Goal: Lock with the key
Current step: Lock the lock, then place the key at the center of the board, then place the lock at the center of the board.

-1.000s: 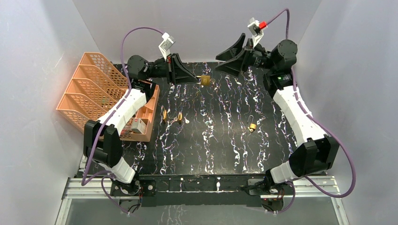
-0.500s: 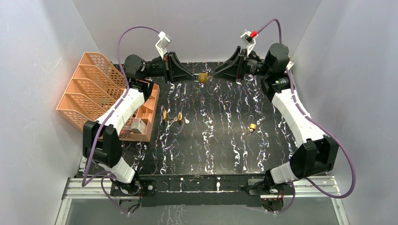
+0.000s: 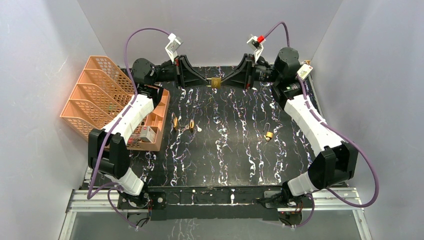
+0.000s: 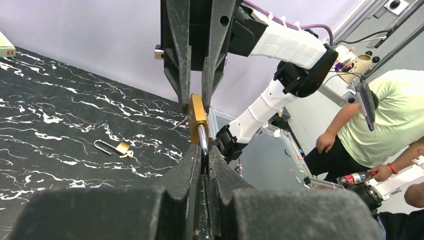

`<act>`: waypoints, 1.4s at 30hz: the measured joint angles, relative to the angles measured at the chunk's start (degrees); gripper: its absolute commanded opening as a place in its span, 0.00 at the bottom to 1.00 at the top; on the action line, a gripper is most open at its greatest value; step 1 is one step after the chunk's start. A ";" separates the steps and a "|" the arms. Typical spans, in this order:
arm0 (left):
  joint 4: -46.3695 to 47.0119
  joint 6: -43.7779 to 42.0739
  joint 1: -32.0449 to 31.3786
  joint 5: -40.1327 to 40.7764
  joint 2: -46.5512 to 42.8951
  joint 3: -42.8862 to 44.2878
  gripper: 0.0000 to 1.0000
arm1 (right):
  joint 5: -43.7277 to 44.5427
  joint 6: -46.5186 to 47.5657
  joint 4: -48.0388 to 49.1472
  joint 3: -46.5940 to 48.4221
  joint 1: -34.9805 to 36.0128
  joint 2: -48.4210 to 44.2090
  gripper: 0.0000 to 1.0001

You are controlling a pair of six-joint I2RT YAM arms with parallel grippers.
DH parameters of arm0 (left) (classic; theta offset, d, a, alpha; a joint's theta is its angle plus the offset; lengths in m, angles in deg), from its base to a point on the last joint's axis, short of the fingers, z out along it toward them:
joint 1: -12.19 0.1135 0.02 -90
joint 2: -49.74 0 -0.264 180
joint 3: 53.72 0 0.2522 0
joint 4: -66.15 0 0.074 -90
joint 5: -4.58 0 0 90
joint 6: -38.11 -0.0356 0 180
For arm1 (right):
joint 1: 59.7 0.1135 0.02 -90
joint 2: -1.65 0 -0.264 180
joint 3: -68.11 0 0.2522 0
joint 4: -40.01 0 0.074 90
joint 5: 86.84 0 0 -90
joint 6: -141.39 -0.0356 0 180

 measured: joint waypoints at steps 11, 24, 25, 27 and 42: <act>-0.02 -0.46 0.59 -0.22 -0.35 0.00 0.00 | -0.26 -0.90 0.20 0.00 0.04 0.24 0.00; -24.68 -16.33 7.82 3.93 -6.84 2.29 0.00 | 2.62 2.12 -4.11 -7.72 -12.04 -6.19 0.00; -33.38 -22.32 6.40 9.14 -6.95 4.28 0.00 | 5.09 3.72 -6.32 -7.96 -11.69 -7.04 0.00; -51.23 -34.10 0.74 24.65 -6.10 9.66 0.00 | 11.04 6.19 -10.10 -8.61 -10.64 -8.70 0.00; -94.92 -36.17 -22.34 84.02 12.24 18.58 0.00 | 55.60 4.79 -19.74 -21.92 6.93 -10.03 0.00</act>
